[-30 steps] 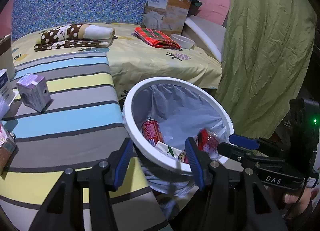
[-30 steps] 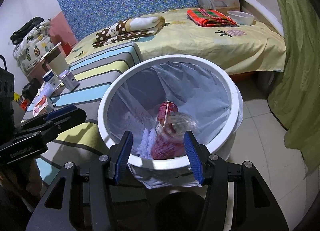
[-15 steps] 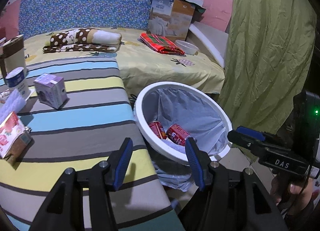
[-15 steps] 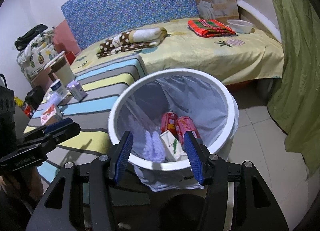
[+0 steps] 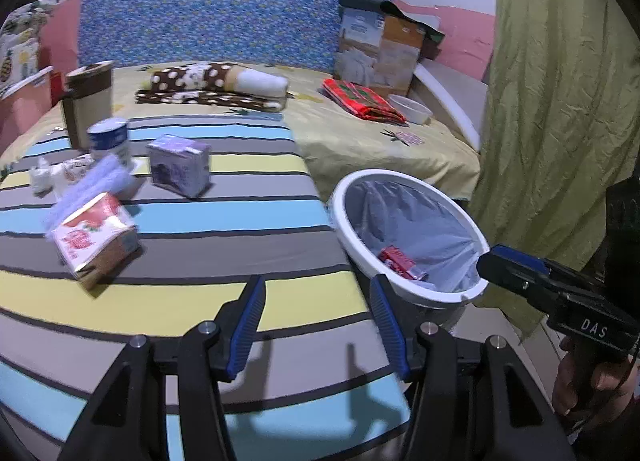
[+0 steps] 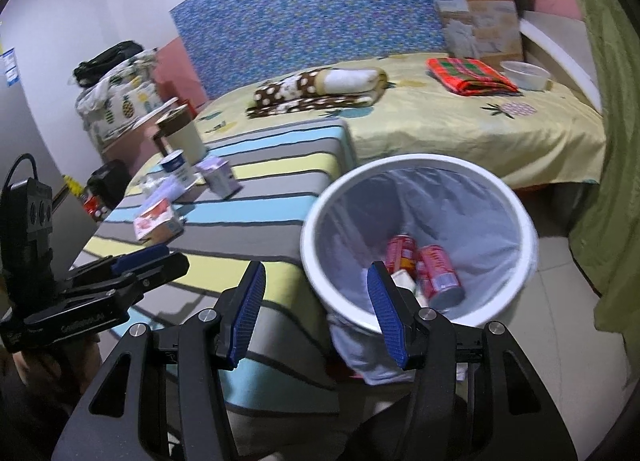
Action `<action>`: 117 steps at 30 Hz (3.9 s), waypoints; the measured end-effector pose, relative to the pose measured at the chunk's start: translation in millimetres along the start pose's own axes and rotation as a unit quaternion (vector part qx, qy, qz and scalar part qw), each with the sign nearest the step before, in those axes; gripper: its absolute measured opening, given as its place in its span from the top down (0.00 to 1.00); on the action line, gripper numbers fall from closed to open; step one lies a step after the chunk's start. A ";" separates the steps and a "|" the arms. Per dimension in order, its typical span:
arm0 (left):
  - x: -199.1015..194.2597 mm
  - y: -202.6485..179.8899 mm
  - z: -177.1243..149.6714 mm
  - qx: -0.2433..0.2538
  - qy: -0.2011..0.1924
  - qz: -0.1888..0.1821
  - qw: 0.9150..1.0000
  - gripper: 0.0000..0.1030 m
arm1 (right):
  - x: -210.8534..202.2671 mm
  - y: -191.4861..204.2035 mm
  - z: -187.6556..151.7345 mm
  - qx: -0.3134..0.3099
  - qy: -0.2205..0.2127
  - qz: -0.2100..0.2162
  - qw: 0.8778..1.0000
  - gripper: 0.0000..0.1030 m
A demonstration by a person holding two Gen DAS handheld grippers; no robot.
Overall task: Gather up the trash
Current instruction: 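Move both tools back over the bed toward the juice carton, then grasp the red-and-white juice carton with the left tool while the right tool grasps the purple milk carton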
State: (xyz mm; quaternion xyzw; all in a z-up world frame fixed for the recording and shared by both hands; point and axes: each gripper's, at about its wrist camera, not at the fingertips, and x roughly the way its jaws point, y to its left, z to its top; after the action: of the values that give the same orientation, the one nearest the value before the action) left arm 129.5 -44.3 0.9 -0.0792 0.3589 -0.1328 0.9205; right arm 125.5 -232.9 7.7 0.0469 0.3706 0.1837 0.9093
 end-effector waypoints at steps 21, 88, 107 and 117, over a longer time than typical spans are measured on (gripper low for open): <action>-30.5 63.8 -15.9 -0.045 -0.020 0.096 0.994 0.45 | 24.0 57.2 2.1 -0.067 0.022 0.063 0.996 0.47; 19.6 126.1 7.3 0.015 0.019 0.063 0.998 0.40 | 91.6 77.3 39.6 -0.117 0.050 0.089 0.988 0.42; 2.1 155.1 2.3 -0.077 -0.025 0.122 0.989 0.41 | 154.7 102.9 76.5 -0.197 0.058 0.079 0.976 0.42; 2.0 160.6 1.7 -0.088 -0.023 0.107 0.990 0.41 | 175.9 108.3 81.6 -0.193 0.071 0.085 0.975 0.42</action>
State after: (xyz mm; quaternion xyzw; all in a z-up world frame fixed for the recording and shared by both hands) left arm 162.2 108.2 -37.9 -0.1237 0.3542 0.0006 0.9270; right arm 265.2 -63.3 -24.9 -0.1116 0.3861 0.3309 0.8538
